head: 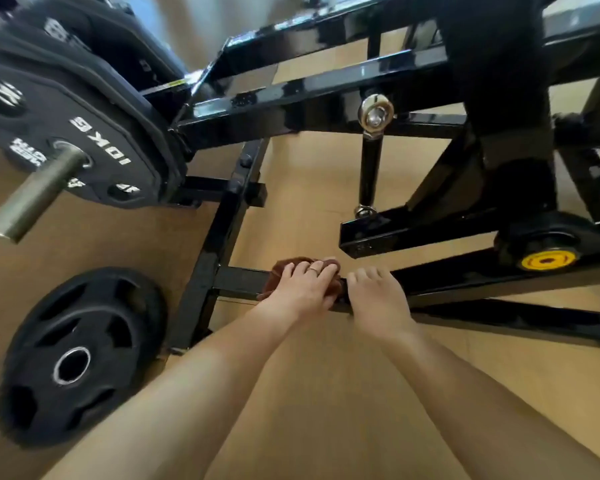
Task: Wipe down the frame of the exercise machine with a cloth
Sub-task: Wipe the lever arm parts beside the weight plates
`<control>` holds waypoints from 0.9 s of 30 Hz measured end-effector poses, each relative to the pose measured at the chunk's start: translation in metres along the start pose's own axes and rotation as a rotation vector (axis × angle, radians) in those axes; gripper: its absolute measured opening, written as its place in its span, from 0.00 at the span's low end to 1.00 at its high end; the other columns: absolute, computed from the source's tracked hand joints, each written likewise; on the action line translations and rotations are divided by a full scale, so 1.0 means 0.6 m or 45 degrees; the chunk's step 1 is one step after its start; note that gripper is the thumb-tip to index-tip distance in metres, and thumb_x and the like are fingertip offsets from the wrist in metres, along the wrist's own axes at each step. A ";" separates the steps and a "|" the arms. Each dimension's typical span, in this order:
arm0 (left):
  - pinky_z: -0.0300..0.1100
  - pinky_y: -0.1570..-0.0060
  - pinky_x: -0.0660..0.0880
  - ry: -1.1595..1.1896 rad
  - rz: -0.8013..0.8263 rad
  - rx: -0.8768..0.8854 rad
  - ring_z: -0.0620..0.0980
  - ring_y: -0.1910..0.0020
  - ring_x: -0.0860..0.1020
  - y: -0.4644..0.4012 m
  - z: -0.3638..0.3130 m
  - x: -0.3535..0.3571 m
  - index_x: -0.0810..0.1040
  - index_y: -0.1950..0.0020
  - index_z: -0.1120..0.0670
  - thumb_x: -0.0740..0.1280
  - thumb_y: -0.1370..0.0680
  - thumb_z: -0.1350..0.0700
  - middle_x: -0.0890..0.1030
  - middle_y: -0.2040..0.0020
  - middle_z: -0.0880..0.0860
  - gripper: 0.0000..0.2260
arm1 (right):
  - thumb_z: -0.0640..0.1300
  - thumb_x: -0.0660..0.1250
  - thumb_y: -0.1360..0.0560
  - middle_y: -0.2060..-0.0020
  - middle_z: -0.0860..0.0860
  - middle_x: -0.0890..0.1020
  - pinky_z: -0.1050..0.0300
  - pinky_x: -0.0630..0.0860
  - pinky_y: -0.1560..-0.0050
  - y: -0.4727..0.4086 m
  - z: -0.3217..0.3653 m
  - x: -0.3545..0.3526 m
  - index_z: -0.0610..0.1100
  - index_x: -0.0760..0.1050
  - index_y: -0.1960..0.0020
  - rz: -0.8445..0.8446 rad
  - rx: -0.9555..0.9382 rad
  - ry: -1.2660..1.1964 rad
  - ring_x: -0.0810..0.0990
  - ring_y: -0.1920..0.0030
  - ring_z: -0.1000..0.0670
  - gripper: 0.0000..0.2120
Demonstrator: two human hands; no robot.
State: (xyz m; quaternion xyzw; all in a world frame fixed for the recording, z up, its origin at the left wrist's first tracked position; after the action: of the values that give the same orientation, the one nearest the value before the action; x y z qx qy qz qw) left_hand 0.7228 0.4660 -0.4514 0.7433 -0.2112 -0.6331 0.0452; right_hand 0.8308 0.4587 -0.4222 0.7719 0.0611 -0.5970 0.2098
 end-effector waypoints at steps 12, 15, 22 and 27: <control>0.55 0.20 0.48 -0.124 -0.150 0.212 0.56 0.21 0.58 0.038 0.061 0.001 0.53 0.17 0.48 0.56 0.15 0.43 0.61 0.20 0.54 0.28 | 0.48 0.72 0.23 0.42 0.47 0.80 0.50 0.70 0.31 -0.003 0.003 -0.001 0.46 0.76 0.39 -0.083 0.211 -0.139 0.76 0.38 0.44 0.15; 0.52 0.23 0.55 0.030 -0.208 0.127 0.54 0.25 0.63 0.063 0.145 -0.020 0.58 0.21 0.45 0.58 0.16 0.42 0.66 0.23 0.51 0.25 | 0.49 0.73 0.23 0.42 0.48 0.79 0.51 0.71 0.31 -0.005 0.003 -0.002 0.46 0.76 0.38 -0.038 0.193 -0.138 0.75 0.37 0.44 0.15; 0.58 0.22 0.48 0.124 -0.146 -0.030 0.57 0.25 0.64 0.044 0.184 -0.013 0.62 0.25 0.48 0.54 0.15 0.44 0.66 0.24 0.53 0.20 | 0.50 0.71 0.22 0.41 0.48 0.79 0.50 0.69 0.31 -0.010 0.009 -0.002 0.46 0.75 0.37 0.001 0.199 -0.069 0.75 0.37 0.44 0.16; 0.60 0.23 0.37 0.103 -0.170 0.143 0.56 0.20 0.53 0.019 0.061 0.027 0.55 0.20 0.47 0.56 0.16 0.46 0.59 0.19 0.54 0.24 | 0.48 0.71 0.23 0.40 0.47 0.79 0.49 0.70 0.31 -0.013 0.021 -0.002 0.46 0.69 0.31 0.051 0.163 -0.023 0.76 0.37 0.43 0.23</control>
State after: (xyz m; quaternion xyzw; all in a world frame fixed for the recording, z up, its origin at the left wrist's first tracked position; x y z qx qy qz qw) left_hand 0.6866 0.4568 -0.4694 0.7819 -0.1944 -0.5915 -0.0303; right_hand 0.8164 0.4608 -0.4254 0.7794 0.0055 -0.6023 0.1724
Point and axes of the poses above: each hand's wrist, its own y-axis away from the middle knuckle, its own x-axis out of the palm, z = x × y, the point moved 8 cm from there along -y, towards the middle knuckle
